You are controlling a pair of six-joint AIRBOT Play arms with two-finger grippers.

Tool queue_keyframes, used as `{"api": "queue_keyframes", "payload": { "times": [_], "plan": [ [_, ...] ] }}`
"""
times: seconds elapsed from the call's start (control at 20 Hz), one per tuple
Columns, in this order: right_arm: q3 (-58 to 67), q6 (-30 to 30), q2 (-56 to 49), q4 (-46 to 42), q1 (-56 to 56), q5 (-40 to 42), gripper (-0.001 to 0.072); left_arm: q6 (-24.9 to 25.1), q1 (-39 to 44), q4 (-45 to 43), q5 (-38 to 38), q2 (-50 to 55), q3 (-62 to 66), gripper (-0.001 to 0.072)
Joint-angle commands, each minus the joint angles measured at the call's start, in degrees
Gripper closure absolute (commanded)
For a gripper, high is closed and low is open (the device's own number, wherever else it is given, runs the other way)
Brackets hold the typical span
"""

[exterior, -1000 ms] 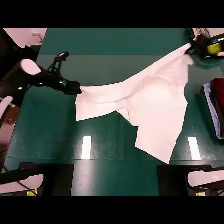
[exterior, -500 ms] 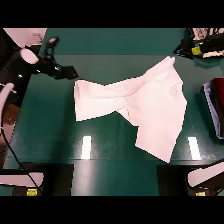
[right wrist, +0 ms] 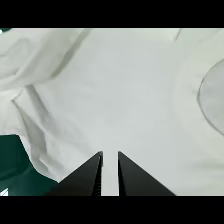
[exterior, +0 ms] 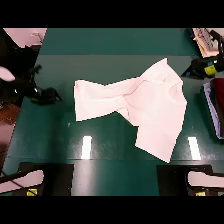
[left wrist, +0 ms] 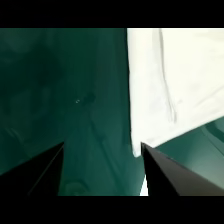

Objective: Fold the shirts.

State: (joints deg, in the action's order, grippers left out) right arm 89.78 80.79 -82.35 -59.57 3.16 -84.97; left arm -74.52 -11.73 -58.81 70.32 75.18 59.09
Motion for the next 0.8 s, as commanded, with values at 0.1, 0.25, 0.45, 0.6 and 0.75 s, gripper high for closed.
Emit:
{"api": "queue_keyframes", "payload": {
  "times": [0.1, 0.25, 0.45, 0.6, 0.75],
  "plan": [
    [-15.7, -0.6, 11.6, 0.0, 0.2, 5.9, 0.0590, 9.3, -0.7, 18.3, -5.9, -5.4, -21.0, 0.0159],
    [-19.8, -0.6, 15.6, 0.0, 0.2, 9.0, 0.0590, 10.5, -0.7, 19.8, -9.3, -5.4, -23.8, 0.0158],
    [-22.8, -0.5, 19.4, 0.0, 0.2, 12.7, 0.0590, 10.4, -0.7, 20.8, -12.4, -5.3, -25.4, 0.0158],
    [-23.1, -0.5, 19.9, 0.0, 0.2, 13.4, 0.0590, 10.0, 4.6, 20.9, -16.7, -5.3, -25.4, 0.0159],
    [-23.1, -0.5, 19.9, 0.0, 0.2, 13.2, 0.0590, 6.0, 11.2, 20.9, -23.3, -5.3, -25.3, 0.0159]
  ]
}}
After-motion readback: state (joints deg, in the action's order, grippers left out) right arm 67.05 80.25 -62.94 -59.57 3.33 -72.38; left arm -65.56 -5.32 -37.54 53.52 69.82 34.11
